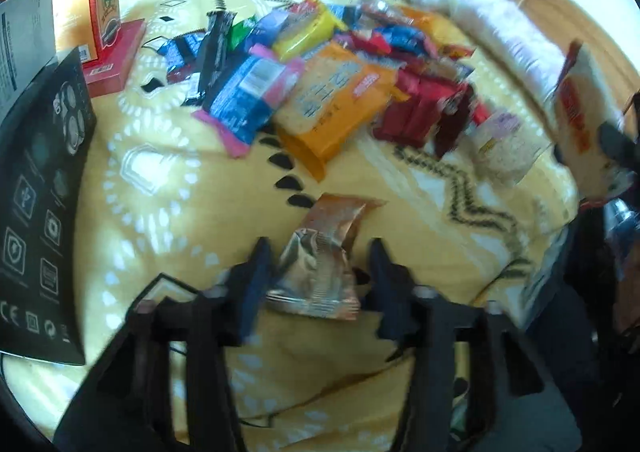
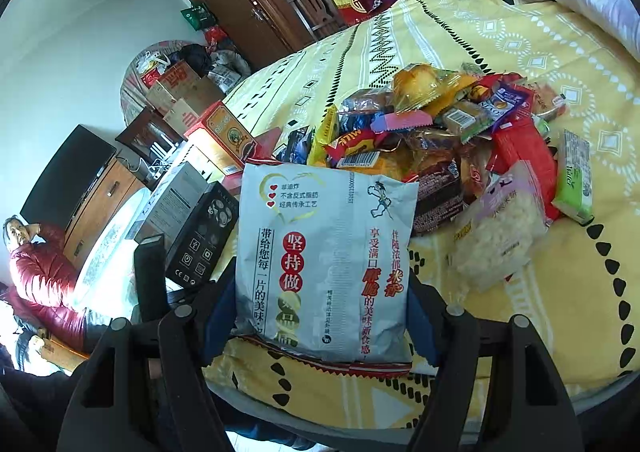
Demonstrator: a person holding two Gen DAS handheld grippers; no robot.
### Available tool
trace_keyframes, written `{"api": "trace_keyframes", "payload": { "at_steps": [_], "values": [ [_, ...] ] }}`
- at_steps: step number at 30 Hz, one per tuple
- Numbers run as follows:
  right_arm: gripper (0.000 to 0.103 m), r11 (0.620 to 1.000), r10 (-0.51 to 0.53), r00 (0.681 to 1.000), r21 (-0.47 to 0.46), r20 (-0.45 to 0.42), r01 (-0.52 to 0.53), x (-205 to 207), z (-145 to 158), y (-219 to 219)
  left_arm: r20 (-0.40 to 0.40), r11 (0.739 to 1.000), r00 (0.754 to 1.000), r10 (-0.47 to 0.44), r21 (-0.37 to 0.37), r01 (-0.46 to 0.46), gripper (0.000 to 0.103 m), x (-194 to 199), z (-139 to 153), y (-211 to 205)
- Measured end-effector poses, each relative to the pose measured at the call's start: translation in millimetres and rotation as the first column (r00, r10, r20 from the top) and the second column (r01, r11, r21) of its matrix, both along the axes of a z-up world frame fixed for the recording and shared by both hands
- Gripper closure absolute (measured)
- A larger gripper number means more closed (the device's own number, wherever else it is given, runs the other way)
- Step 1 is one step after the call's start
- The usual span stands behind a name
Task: Organize snacks
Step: 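Grasp the gold foil wrapper with the left gripper while the right holds the white packet, then carry both packets over the clear bowl and open both grippers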
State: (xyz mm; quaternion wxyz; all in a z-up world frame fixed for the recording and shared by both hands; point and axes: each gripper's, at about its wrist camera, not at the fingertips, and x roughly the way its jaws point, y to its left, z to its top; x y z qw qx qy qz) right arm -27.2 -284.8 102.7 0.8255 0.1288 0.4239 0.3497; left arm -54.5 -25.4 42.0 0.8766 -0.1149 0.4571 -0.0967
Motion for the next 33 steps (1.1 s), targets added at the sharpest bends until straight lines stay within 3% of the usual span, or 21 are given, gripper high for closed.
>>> {"api": "trace_keyframes", "payload": {
  "at_steps": [3, 5, 7, 8, 9, 16, 21, 24, 28, 33],
  "values": [
    [0.027, 1.000, -0.012, 1.000, 0.007, -0.009, 0.012, 3, -1, -5, 0.062, 1.000, 0.998, -0.001, 0.003, 0.001, 0.024, 5, 13, -3],
    [0.027, 1.000, -0.015, 1.000, 0.010, -0.013, 0.015, 4, -3, -7, 0.047, 1.000, 0.999, -0.017, 0.014, 0.016, 0.025, 11, 11, -7],
    [0.027, 1.000, -0.016, 1.000, 0.011, -0.016, 0.016, 5, -5, -9, 0.009, 0.998, 0.998, -0.055, 0.025, 0.054, 0.036, 17, 2, -12],
    [0.027, 1.000, -0.018, 1.000, 0.012, -0.017, 0.018, 5, -5, -11, -0.013, 0.997, 0.998, -0.067, 0.042, 0.067, 0.060, 19, -3, -14],
    [0.027, 1.000, -0.020, 1.000, 0.012, -0.018, 0.020, 5, -6, -11, -0.031, 0.996, 0.997, -0.065, 0.061, 0.066, 0.068, 18, -6, -15],
    [0.027, 0.999, -0.034, 0.999, 0.011, -0.022, 0.035, 6, -6, -14, 0.021, 0.999, 0.999, -0.024, 0.047, 0.023, 0.070, 12, 10, -11],
    [0.027, 1.000, -0.013, 1.000, 0.005, 0.012, 0.013, 9, 11, 1, 0.142, 0.998, 0.989, 0.034, 0.042, -0.040, 0.071, 0, 63, 7],
    [0.027, 1.000, 0.023, 0.998, 0.004, 0.052, -0.023, 11, 31, 24, 0.216, 0.992, 0.970, 0.114, 0.035, -0.124, 0.071, -13, 101, 36],
    [0.027, 0.995, 0.100, 0.989, 0.004, 0.112, -0.101, 8, 62, 71, 0.309, 0.964, 0.919, 0.246, 0.021, -0.265, 0.071, -46, 147, 93],
    [0.027, 0.969, 0.244, 0.952, -0.009, 0.186, -0.247, -10, 100, 160, 0.381, 0.884, 0.824, 0.419, 0.038, -0.467, 0.071, -104, 176, 177]
  ]
}}
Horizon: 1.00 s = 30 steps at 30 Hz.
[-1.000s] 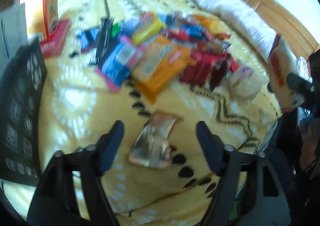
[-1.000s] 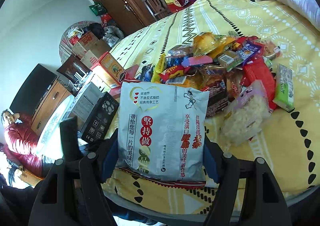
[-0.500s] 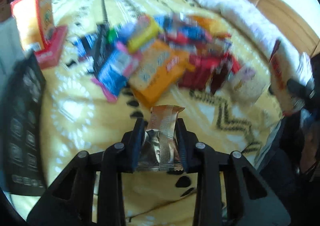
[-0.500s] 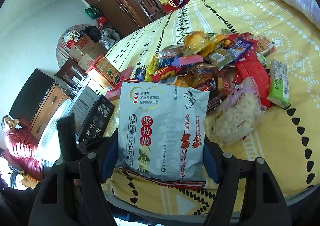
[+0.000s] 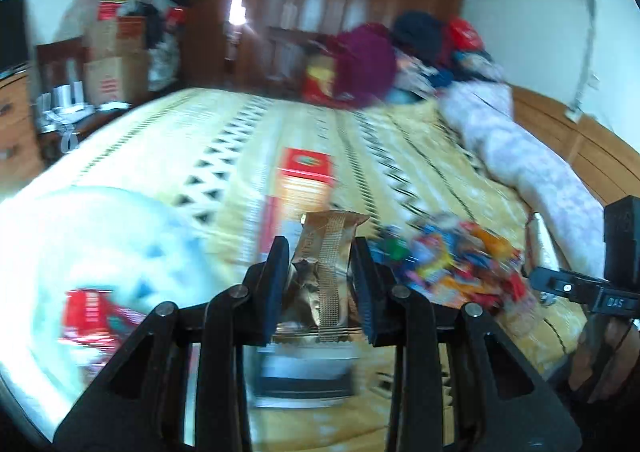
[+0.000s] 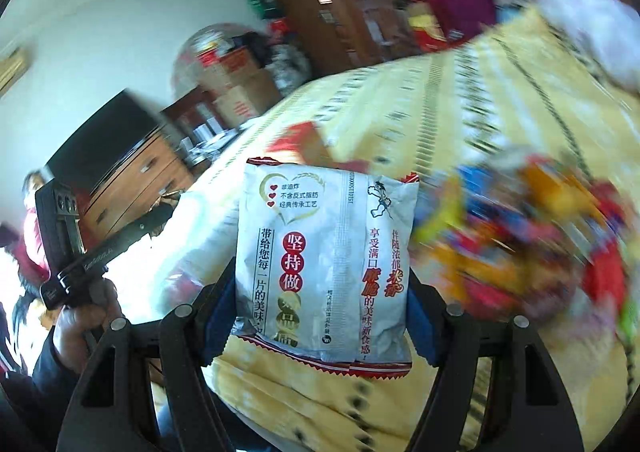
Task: Organize snacks
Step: 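Carry both packets over the clear bowl and open both grippers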
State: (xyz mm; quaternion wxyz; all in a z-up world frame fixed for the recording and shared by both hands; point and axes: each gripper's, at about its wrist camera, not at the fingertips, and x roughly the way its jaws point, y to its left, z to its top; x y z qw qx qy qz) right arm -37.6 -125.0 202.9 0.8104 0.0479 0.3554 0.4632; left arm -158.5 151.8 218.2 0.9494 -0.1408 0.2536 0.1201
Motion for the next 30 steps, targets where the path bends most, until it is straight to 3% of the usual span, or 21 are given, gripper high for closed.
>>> {"api": "trace_keyframes", "payload": {
  "at_steps": [5, 8, 15, 22, 30],
  "values": [
    [0.027, 0.985, 0.170, 0.984, 0.004, 0.063, -0.170, -33, 30, 104, -0.007, 0.981, 0.982, 0.191, -0.045, -0.191, 0.071, -56, -5, 75],
    [0.027, 0.966, 0.259, 0.963, -0.001, 0.079, -0.260, -55, 37, 158, -0.013, 0.964, 0.966, 0.257, -0.072, -0.258, 0.071, -83, -12, 102],
    [0.027, 0.914, 0.404, 0.914, -0.045, 0.037, -0.403, -99, 17, 256, -0.054, 0.944, 0.950, 0.309, -0.102, -0.313, 0.071, -102, -26, 131],
    [0.027, 0.886, 0.453, 0.891, -0.099, -0.026, -0.453, -120, -20, 301, -0.079, 0.936, 0.947, 0.312, -0.144, -0.320, 0.071, -112, -37, 144],
    [0.027, 0.882, 0.459, 0.887, -0.096, -0.045, -0.462, -116, -24, 322, -0.097, 0.928, 0.943, 0.317, -0.172, -0.329, 0.069, -119, -40, 152]
  ]
}}
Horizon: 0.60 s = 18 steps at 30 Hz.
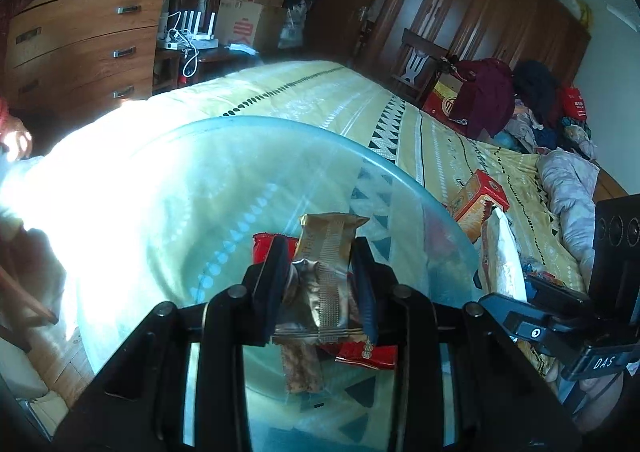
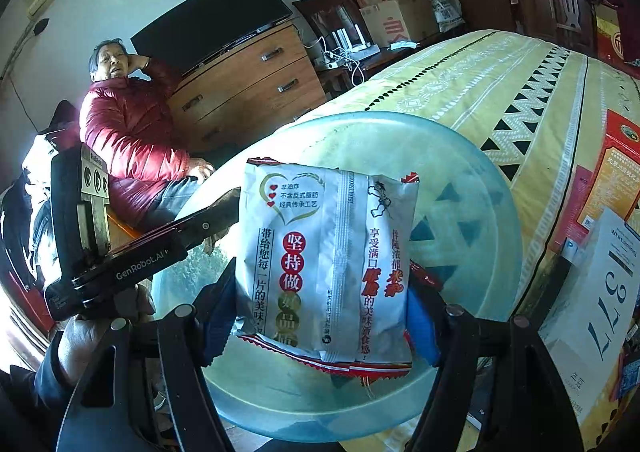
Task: Organize snacks
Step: 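Carry both packets over the clear bowl and open both grippers, then move both open grippers from the bowl back to the snack pile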
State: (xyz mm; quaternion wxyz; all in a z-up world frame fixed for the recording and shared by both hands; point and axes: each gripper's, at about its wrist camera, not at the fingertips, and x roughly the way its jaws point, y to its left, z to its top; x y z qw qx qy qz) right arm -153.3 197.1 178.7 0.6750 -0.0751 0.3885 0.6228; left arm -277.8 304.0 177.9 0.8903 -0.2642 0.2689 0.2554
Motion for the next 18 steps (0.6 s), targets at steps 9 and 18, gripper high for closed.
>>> {"api": "trace_keyframes", "payload": {
  "at_steps": [9, 18],
  "values": [
    [0.022, 1.000, -0.025, 0.999, -0.012, -0.045, 0.024, 8, -12, 7, -0.019, 1.000, 1.000, 0.024, 0.003, -0.024, 0.032, -2, -2, 4],
    [0.021, 0.991, -0.118, 0.993, 0.056, -0.029, 0.119, 18, 6, -54, -0.019, 0.997, 0.998, 0.051, 0.054, -0.050, 0.024, -1, 6, 0]
  ]
}}
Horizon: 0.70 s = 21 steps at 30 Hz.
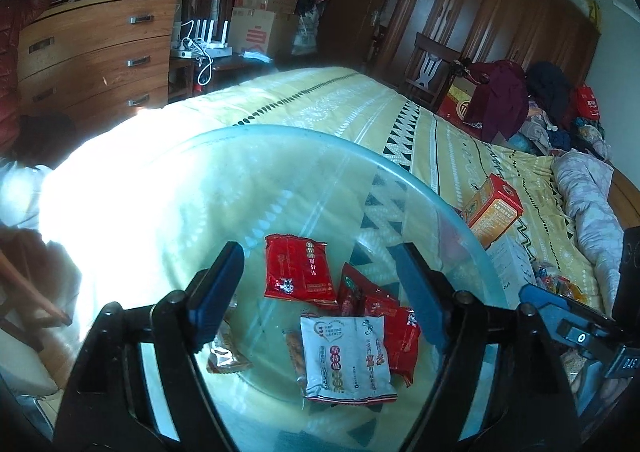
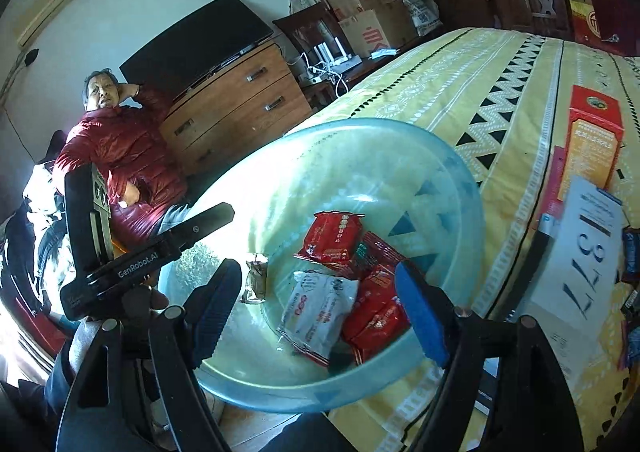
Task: Organize snacks
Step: 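Move both open grippers from the bowl back to the snack pile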
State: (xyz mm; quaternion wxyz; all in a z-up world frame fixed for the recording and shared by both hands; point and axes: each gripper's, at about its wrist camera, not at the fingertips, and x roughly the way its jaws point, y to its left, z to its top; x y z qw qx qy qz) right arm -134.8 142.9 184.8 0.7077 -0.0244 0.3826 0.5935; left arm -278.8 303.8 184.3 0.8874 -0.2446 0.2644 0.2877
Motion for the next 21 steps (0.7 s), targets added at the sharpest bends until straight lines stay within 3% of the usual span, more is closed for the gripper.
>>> {"api": "trace_keyframes", "payload": {
  "at_steps": [8, 13, 16, 21],
  "values": [
    [0.021, 0.981, -0.192, 0.981, -0.009, 0.005, 0.192, 29, -5, -106, 0.077, 0.998, 0.996, -0.040, 0.057, 0.036, 0.024, 10, 23, -30],
    [0.021, 0.943, -0.321, 0.947, -0.096, 0.004, 0.320, 47, -41, -181, 0.119, 0.986, 0.982, -0.146, 0.101, 0.135, 0.024, 26, 40, -71],
    [0.021, 0.907, -0.396, 0.918, -0.158, -0.008, 0.390, 59, -70, -225, 0.131, 0.957, 0.952, -0.275, 0.127, 0.259, 0.024, 48, 46, -110],
    [0.027, 0.864, -0.477, 0.879, -0.193, -0.016, 0.466, 85, -85, -276, 0.104, 0.874, 0.871, -0.480, 0.141, 0.465, 0.024, 88, 44, -178]
  ]
}}
